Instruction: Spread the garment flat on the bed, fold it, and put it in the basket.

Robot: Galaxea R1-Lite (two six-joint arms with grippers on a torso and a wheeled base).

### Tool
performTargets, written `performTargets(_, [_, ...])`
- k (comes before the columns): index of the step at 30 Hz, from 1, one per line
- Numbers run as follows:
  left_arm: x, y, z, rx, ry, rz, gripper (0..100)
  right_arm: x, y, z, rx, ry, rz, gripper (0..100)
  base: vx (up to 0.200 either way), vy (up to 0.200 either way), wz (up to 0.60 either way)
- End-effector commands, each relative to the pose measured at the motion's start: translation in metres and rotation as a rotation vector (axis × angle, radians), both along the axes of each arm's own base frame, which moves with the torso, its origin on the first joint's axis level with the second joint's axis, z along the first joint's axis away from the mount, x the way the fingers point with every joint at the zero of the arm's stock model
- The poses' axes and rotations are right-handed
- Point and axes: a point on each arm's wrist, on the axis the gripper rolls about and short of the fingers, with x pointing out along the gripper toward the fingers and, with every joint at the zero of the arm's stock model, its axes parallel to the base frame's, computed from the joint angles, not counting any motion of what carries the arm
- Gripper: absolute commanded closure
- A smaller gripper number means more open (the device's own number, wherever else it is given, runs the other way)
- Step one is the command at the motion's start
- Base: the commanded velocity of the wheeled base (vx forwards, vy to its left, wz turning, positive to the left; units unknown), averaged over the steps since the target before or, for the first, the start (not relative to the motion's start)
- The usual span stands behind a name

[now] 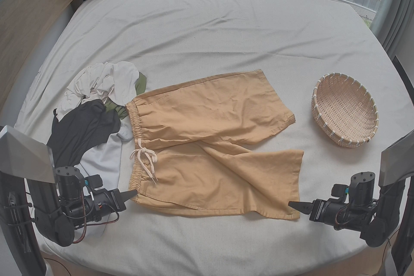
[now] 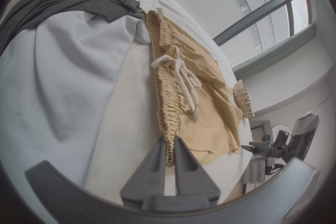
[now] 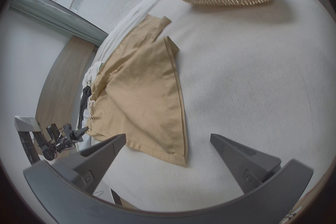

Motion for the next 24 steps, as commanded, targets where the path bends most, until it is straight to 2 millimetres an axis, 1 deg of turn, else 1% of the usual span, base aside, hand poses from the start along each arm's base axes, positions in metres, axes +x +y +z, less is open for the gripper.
performTargets(1, [-0.001,0.0,0.0,0.0,0.002,0.001,100,0.002,0.007,-0.016,-0.017,0.055,0.024,0,0.0,0.0,0.0])
performTargets(6, [-0.002,0.0,0.001,0.0,0.002,0.001,100,0.004,0.011,-0.018,-0.016,0.049,0.037,0,0.0,0.0,0.0])
performTargets(7, [-0.001,0.0,0.001,0.0,0.001,0.001,100,0.005,0.01,-0.018,-0.017,0.048,0.036,100,0.0,0.0,0.0])
performTargets(12, [-0.002,0.0,0.0,0.0,0.004,0.0,100,0.011,0.01,-0.024,-0.02,0.051,0.026,100,0.0,0.0,0.0])
performTargets(19, [-0.004,0.0,0.001,-0.002,0.01,-0.002,100,0.012,0.01,-0.021,-0.017,0.037,0.02,100,0.0,0.0,0.0])
performTargets(22, [-0.013,0.001,0.002,-0.004,0.033,-0.01,100,0.004,0.008,-0.016,-0.025,0.044,0.027,100,0.0,0.0,0.0])
performTargets(23, [-0.017,0.001,0.001,-0.005,0.05,-0.021,100,-0.003,0.007,-0.011,-0.031,0.042,0.036,100,0.0,0.0,0.0])
performTargets(24, [-0.017,0.001,0.001,-0.005,0.05,-0.021,100,-0.003,0.007,-0.011,-0.031,0.042,0.036,100,0.0,0.0,0.0])
